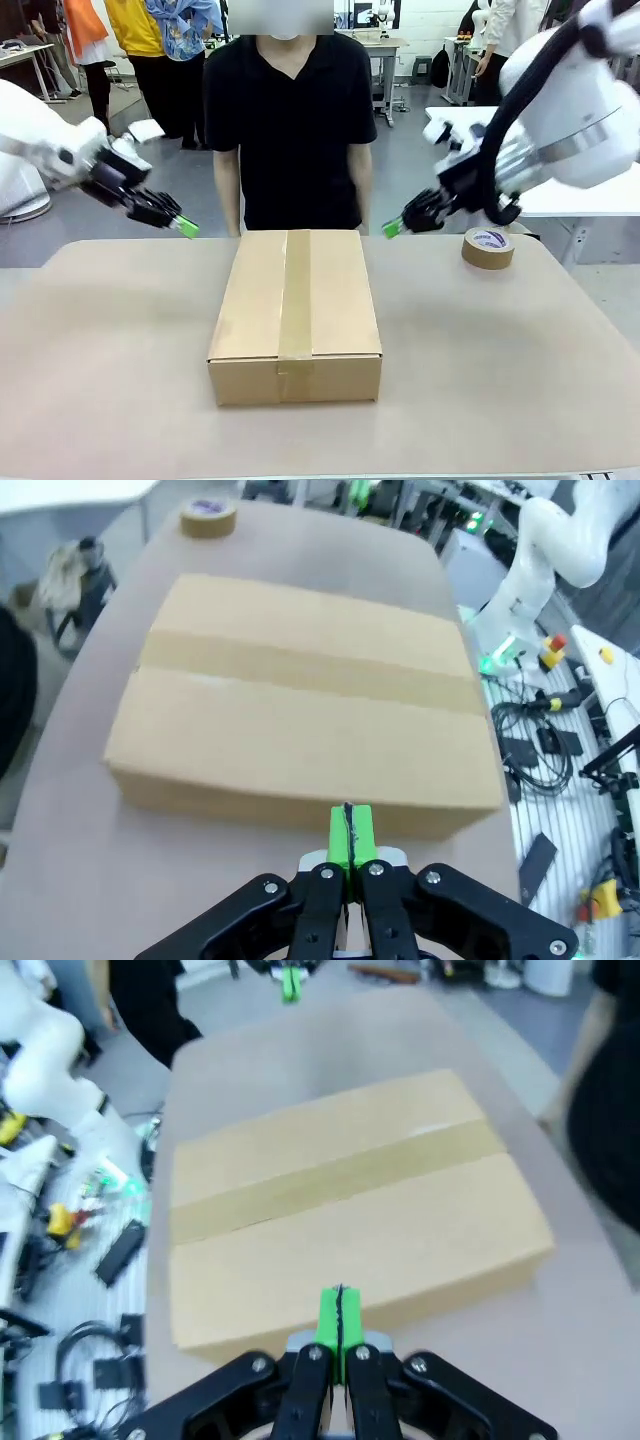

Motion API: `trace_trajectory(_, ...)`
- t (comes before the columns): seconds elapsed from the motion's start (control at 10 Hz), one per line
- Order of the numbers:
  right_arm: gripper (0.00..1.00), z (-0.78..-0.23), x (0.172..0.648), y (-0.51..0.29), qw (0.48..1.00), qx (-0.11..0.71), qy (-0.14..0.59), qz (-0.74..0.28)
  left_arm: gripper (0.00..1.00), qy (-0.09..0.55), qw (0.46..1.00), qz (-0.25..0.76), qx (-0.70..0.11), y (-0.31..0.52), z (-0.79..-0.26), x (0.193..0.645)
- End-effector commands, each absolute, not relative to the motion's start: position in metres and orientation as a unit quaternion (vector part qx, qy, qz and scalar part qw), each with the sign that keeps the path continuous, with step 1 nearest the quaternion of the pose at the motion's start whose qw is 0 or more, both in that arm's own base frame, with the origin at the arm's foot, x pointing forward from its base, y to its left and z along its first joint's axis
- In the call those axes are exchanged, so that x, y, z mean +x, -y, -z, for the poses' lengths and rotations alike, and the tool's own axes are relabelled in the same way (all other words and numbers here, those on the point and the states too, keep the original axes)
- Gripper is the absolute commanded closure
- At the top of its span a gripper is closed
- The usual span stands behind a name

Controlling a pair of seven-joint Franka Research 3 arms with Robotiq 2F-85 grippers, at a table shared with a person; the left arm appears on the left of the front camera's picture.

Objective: Wrap the clocks to prevent damage.
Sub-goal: After the human seals the box with tape, release both hands from the side flaps of the Package Box.

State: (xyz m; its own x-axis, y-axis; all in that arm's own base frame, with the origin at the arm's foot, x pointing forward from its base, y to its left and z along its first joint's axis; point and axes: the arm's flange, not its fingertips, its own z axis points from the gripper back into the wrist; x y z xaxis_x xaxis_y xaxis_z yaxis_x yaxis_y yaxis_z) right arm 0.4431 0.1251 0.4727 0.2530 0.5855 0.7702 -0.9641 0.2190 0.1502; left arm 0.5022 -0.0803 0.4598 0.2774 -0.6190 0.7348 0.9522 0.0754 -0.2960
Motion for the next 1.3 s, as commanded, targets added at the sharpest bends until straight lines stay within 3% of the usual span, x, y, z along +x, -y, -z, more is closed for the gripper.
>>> trace_trajectory(0.0,0.99,-0.515,0.415,-0.105,0.749,0.299,0.267,-0.527,0.99,0.174,0.742,0.549,-0.344,0.058,-0.493,0.491)
trace_trajectory(0.2,0.99,-0.544,0.389,-0.093,0.774,0.255,0.265,-0.516,0.99,0.180,0.768,0.531,-0.309,0.039,-0.521,0.465)
trace_trajectory(0.4,0.99,-0.543,0.386,-0.087,0.766,0.251,0.284,-0.519,0.99,0.206,0.760,0.538,-0.300,0.034,-0.531,0.452)
trace_trajectory(0.5,0.99,-0.556,0.392,-0.087,0.767,0.254,0.278,-0.519,0.99,0.193,0.763,0.535,-0.306,0.032,-0.528,0.470)
trace_trajectory(1.2,0.99,-0.556,0.392,-0.087,0.767,0.254,0.278,-0.519,0.99,0.193,0.763,0.535,-0.306,0.032,-0.528,0.470)
